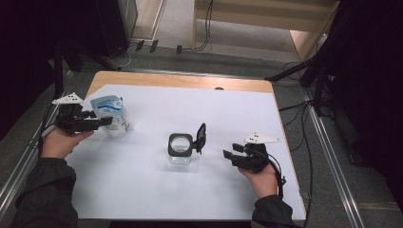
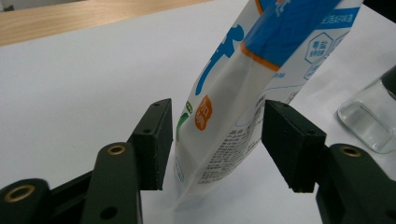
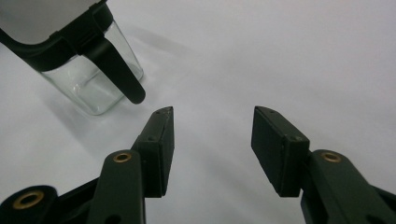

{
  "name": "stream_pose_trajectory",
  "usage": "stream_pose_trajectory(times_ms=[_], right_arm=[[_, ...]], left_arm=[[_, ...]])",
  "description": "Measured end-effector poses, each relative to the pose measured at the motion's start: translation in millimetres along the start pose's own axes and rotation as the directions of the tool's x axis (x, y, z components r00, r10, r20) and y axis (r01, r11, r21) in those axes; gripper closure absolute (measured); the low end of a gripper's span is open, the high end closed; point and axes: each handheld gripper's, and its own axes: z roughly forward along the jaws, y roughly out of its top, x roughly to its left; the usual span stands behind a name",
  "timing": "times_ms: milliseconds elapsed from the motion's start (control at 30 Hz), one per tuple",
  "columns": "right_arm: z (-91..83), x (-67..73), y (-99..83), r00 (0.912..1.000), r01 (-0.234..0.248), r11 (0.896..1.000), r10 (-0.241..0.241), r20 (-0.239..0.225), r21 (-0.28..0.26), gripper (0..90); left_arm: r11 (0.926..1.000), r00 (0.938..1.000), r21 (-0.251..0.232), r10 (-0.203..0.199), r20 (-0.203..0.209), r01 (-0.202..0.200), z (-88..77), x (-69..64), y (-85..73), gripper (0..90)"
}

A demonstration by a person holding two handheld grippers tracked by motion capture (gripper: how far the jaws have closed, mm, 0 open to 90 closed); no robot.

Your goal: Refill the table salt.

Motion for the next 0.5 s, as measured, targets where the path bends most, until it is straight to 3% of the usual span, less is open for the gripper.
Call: stream_pose_trajectory(times_ms=[133, 267, 500], right_arm=[[-4.0, -0.9, -4.3, 1.0, -0.004, 1.0, 0.004, 0.008, -0.001, 50.4], [-5.8, -2.4, -7.3, 0.9998, -0.01, 1.0, 0.01, 0.017, 0.004, 50.3], [-4.4, -2.7, -7.4, 0.9998, -0.011, 1.0, 0.011, 0.018, 0.008, 50.2]], left_arm=[[0.9992, 0.9992, -0.014, 0.037, 0.014, -0.037, -1.6, -1.0, 0.8, 50.4], [0.9985, 0.998, -0.024, 0.05, 0.038, -0.049, 0.9, -0.9, 3.9, 54.5], [0.998, 0.9978, -0.02, 0.061, 0.024, -0.06, -1.3, -4.5, 5.4, 65.0]])
